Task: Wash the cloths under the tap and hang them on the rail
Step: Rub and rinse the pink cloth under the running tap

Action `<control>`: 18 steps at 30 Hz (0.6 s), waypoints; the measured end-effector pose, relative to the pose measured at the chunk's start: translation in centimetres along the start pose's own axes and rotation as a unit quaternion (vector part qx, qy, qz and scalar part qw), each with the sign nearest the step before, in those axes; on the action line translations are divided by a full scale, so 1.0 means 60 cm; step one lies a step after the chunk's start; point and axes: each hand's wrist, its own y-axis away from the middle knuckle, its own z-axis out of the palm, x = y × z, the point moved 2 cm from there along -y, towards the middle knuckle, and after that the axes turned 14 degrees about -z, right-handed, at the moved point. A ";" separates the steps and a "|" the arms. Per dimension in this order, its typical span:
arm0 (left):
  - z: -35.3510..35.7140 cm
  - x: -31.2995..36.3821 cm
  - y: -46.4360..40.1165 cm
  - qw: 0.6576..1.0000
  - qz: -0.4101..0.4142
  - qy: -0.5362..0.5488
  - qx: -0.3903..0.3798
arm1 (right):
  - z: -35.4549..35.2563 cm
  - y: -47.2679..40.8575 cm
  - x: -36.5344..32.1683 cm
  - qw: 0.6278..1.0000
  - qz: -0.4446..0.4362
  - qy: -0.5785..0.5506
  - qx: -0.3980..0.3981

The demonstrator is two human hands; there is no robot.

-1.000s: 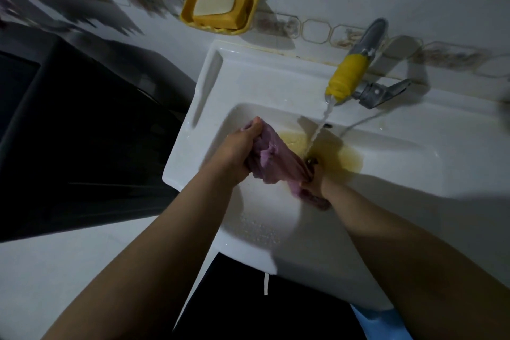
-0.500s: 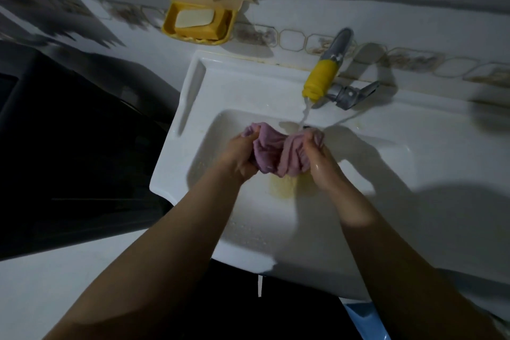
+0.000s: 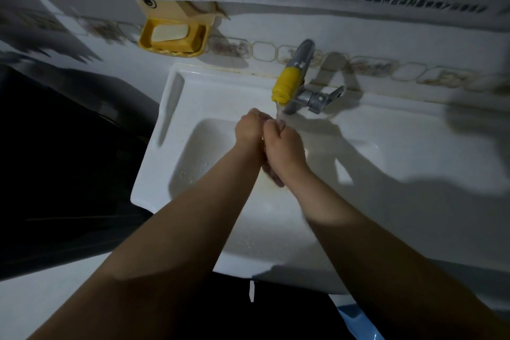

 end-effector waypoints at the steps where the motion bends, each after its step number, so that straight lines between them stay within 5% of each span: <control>1: 0.000 -0.002 0.000 1.000 0.007 0.001 -0.006 | -0.001 0.002 -0.004 1.000 -0.007 0.015 -0.008; 6: 0.009 -0.015 0.023 0.995 -0.066 0.009 -0.073 | -0.032 -0.036 0.009 0.998 0.000 0.054 -0.026; 11: -0.022 0.020 0.021 0.980 -0.077 0.062 -0.171 | -0.040 -0.028 0.054 0.981 0.066 0.068 -0.170; 18: -0.074 0.092 0.033 0.977 -0.021 -0.064 -0.204 | -0.044 0.022 0.077 0.985 0.061 -0.007 -0.161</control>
